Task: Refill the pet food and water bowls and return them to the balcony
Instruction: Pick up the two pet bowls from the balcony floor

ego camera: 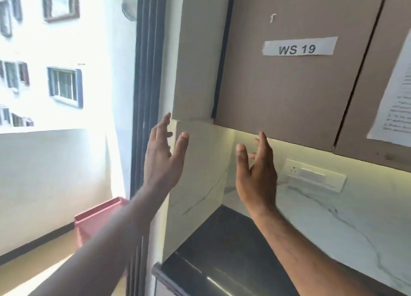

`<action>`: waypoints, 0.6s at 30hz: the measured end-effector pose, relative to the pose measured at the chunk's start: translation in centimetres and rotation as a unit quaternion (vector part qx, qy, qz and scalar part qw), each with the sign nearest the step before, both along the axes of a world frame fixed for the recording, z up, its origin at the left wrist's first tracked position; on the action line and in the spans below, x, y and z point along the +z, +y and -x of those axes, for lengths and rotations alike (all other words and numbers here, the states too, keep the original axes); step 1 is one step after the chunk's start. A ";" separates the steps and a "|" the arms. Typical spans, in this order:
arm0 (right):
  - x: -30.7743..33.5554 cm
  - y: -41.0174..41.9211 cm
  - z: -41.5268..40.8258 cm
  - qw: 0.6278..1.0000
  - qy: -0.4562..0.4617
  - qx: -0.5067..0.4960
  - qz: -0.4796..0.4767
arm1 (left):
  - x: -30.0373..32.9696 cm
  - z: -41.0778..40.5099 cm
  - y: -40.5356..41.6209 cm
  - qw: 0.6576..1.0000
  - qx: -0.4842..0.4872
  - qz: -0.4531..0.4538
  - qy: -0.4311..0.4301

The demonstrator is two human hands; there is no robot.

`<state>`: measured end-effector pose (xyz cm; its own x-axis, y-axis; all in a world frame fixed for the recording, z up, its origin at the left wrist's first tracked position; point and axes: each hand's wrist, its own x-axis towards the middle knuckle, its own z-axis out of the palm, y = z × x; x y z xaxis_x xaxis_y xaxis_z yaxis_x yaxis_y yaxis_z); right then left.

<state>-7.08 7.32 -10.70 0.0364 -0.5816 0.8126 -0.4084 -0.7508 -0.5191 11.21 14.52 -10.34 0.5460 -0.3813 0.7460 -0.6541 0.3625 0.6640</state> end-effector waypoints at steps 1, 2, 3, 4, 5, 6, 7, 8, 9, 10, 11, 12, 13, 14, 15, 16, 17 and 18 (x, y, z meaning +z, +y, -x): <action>-1.1 1.0 -1.4 1.000 -0.002 0.027 -0.014 | -1.3 -1.0 1.5 1.000 0.015 -0.005 0.011; -2.2 1.8 -2.6 0.998 -0.005 0.053 -0.031 | -2.6 -1.9 2.6 0.999 0.025 -0.017 0.019; -3.6 2.6 -4.0 0.995 -0.004 0.083 -0.051 | -4.2 -3.1 3.9 0.998 0.039 -0.036 0.027; -5.1 3.3 -5.6 0.991 -0.003 0.112 -0.071 | -5.7 -4.3 4.9 0.997 0.055 -0.049 0.039; -6.6 4.1 -7.1 0.985 0.000 0.141 -0.098 | -7.4 -5.4 6.0 0.994 0.068 -0.063 0.055; -8.2 4.8 -8.7 0.978 0.002 0.164 -0.128 | -9.1 -6.6 7.2 0.991 0.081 -0.073 0.075; -9.7 5.4 -10.1 0.971 0.005 0.179 -0.159 | -10.5 -7.5 8.2 0.988 0.094 -0.084 0.093; -11.3 6.2 -11.7 0.963 0.015 0.191 -0.189 | -12.2 -8.8 9.4 0.982 0.115 -0.099 0.111; -12.8 6.9 -13.2 0.957 0.026 0.196 -0.214 | -13.8 -9.9 10.5 0.976 0.134 -0.112 0.129; -14.3 7.5 -14.7 0.951 0.037 0.199 -0.233 | -15.6 -11.0 11.5 0.970 0.148 -0.125 0.146; -15.8 8.2 -16.3 0.946 0.046 0.202 -0.249 | -17.4 -12.2 12.7 0.963 0.160 -0.141 0.162; -17.1 8.7 -17.5 0.941 0.054 0.204 -0.263 | -18.9 -13.2 13.7 0.957 0.173 -0.156 0.174; -18.7 9.2 -19.1 0.935 0.066 0.207 -0.278 | -20.8 -14.5 14.8 0.948 0.190 -0.174 0.187; -20.4 9.7 -20.5 0.929 0.080 0.212 -0.294 | -22.6 -15.7 15.7 0.939 0.205 -0.189 0.200; -22.1 10.1 -21.8 0.920 0.095 0.218 -0.310 | -24.3 -16.8 16.8 0.930 0.218 -0.203 0.216; -23.8 10.5 -23.1 0.912 0.110 0.225 -0.326 | -26.0 -17.9 17.9 0.920 0.229 -0.217 0.231; -25.4 10.8 -24.0 0.904 0.127 0.227 -0.340 | -27.5 -18.7 18.8 0.911 0.236 -0.230 0.248; -27.0 11.2 -25.1 0.894 0.147 0.228 -0.357 | -29.3 -19.7 19.8 0.899 0.244 -0.246 0.268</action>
<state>18.06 18.51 -37.75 0.5524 -0.8186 0.1574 -0.3412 -0.3943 -0.8533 30.93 34.34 -39.65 0.9687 -0.2098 0.1330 -0.1940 -0.3047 0.9325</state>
